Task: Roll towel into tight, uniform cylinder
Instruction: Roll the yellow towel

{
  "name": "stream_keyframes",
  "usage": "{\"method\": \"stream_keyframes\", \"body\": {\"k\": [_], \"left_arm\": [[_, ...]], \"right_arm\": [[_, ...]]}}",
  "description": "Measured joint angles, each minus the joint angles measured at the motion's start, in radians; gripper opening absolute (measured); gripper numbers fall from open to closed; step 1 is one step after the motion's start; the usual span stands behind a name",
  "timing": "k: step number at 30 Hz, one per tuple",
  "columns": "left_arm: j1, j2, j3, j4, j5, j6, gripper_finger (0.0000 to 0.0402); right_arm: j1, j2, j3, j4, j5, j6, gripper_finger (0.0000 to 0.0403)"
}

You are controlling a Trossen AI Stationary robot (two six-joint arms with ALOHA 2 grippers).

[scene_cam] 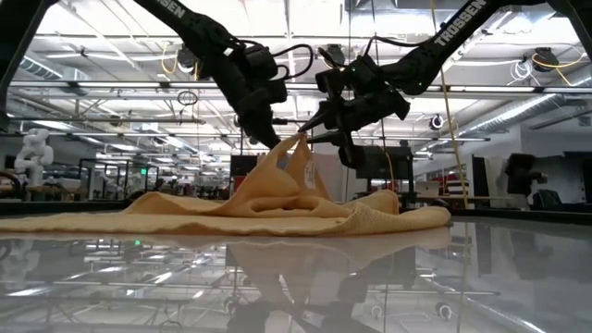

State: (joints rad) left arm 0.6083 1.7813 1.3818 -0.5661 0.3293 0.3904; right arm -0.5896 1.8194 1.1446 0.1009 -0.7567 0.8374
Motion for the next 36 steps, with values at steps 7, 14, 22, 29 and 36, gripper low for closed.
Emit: {"method": "stream_keyframes", "body": {"k": [7,14,22,29,36], "left_arm": [[-0.008,0.000,0.000,0.008,0.010,-0.017,0.0000],[-0.008,0.000,0.000,0.008,0.009,-0.018,0.0000],[-0.007,0.000,0.000,0.008,-0.019,-0.019,0.0000],[-0.007,0.000,0.000,0.012,-0.049,-0.070,0.0002],[-0.008,-0.055,0.027,0.002,-0.059,-0.097,0.0082]], "right_arm": [[0.000,0.000,0.000,0.000,0.012,0.007,0.0089],[0.000,0.000,0.000,0.000,0.023,0.007,0.0083],[0.000,0.000,0.000,0.000,0.025,0.007,0.0012],[0.000,0.000,0.000,0.000,0.037,0.003,0.0007],[-0.007,0.000,0.001,-0.003,0.016,-0.014,0.0002]]}}
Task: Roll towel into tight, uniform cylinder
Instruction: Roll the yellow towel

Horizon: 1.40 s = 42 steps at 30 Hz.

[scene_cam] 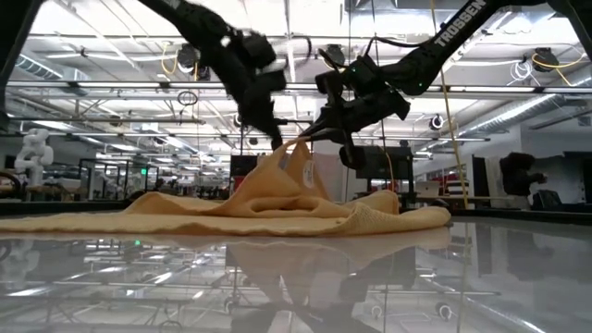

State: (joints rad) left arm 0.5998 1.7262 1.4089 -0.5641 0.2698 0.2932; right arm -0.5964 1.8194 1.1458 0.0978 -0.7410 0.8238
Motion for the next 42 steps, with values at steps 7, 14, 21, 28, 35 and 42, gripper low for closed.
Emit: {"method": "stream_keyframes", "body": {"k": [7,14,21,28,35,42], "left_arm": [[0.000,-0.096,0.090,0.011,-0.007,0.000,0.0172],[0.002,-0.096,0.122,0.001,-0.014,-0.099,0.0189],[0.011,-0.067,0.133,0.005,-0.038,-0.101,0.0189],[0.022,0.065,0.132,-0.002,-0.017,0.177,0.0189],[0.016,0.148,0.132,-0.034,-0.004,0.428,0.0159],[-0.009,0.199,0.131,-0.075,-0.112,0.453,0.0144]], "right_arm": [[0.010,-0.039,0.056,-0.062,-0.002,-0.132,0.0001],[0.017,-0.081,0.219,-0.476,0.089,-0.379,0.0001],[0.023,-0.089,0.400,-0.819,0.216,-0.564,0.0000],[0.047,-0.089,0.455,-0.955,0.226,-0.629,0.0000],[0.069,-0.089,0.455,-1.032,0.248,-0.713,0.0000],[0.069,-0.089,0.455,-1.070,0.252,-0.746,0.0000]]}}
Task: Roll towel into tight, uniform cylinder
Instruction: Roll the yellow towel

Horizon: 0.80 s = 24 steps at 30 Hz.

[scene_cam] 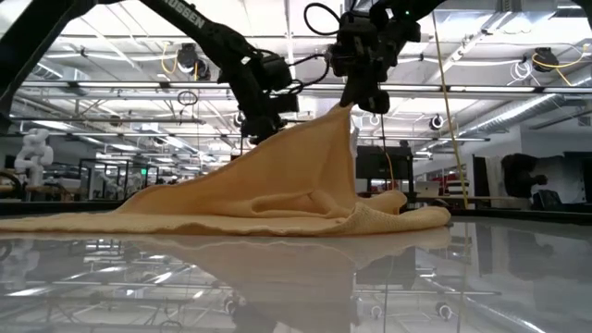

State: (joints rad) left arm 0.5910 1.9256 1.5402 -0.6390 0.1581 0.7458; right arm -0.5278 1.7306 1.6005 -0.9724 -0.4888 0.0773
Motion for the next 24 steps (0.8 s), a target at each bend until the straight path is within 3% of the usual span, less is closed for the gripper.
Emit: {"method": "stream_keyframes", "body": {"k": [5,14,17,22,24], "left_arm": [[-0.011,0.014,-0.001,0.057,0.033,0.033,0.0144],[-0.016,0.030,0.000,0.087,0.075,0.232,0.0147],[-0.015,0.056,0.000,0.085,0.086,0.240,0.0116],[-0.014,0.076,-0.001,0.133,0.086,0.250,0.0020],[-0.015,0.075,-0.001,0.145,0.087,0.194,0.0009]], "right_arm": [[0.000,0.000,0.000,-0.017,-0.005,-0.018,0.0000],[0.000,0.001,0.000,-0.033,-0.005,-0.047,0.0000],[0.000,0.001,0.000,-0.035,-0.005,-0.061,0.0000],[0.000,-0.005,0.000,-0.036,-0.001,-0.064,0.0000],[0.000,-0.017,0.000,-0.037,0.027,-0.064,0.0000]]}}
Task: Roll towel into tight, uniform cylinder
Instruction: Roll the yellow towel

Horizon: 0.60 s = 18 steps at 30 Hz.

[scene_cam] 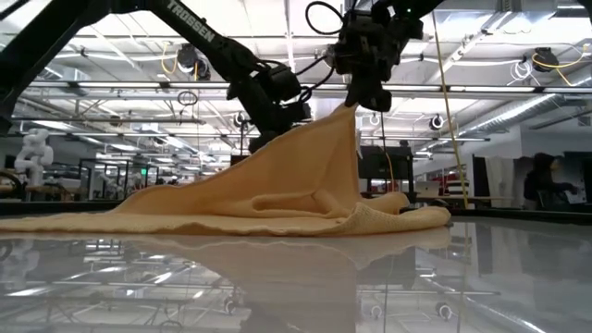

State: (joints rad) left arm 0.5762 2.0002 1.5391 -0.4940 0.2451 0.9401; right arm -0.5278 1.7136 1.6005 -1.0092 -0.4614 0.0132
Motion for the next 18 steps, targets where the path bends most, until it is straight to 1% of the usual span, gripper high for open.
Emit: {"method": "stream_keyframes", "body": {"k": [3,5,8,12,15,18], "left_arm": [[0.000,-0.046,0.000,0.011,-0.010,-0.024,0.0004],[0.002,-0.098,0.007,0.015,-0.027,-0.028,0.0003],[0.004,-0.184,0.029,0.022,-0.065,-0.074,0.0002],[0.004,-0.307,0.052,0.080,-0.094,-0.134,0.0002],[0.000,-0.381,0.075,0.106,-0.160,-0.149,0.0001],[-0.016,-0.433,0.113,0.122,-0.262,-0.149,0.0001]], "right_arm": [[-0.004,-0.025,0.000,0.001,0.040,-0.001,0.0000],[-0.011,-0.043,0.000,0.003,0.058,-0.003,0.0000],[-0.022,-0.069,0.000,0.021,0.103,0.001,0.0000],[-0.036,-0.112,0.008,0.112,0.163,0.027,0.0000],[-0.040,-0.133,0.038,0.222,0.205,0.035,0.0000],[-0.043,-0.139,0.089,0.334,0.207,0.033,0.0000]]}}
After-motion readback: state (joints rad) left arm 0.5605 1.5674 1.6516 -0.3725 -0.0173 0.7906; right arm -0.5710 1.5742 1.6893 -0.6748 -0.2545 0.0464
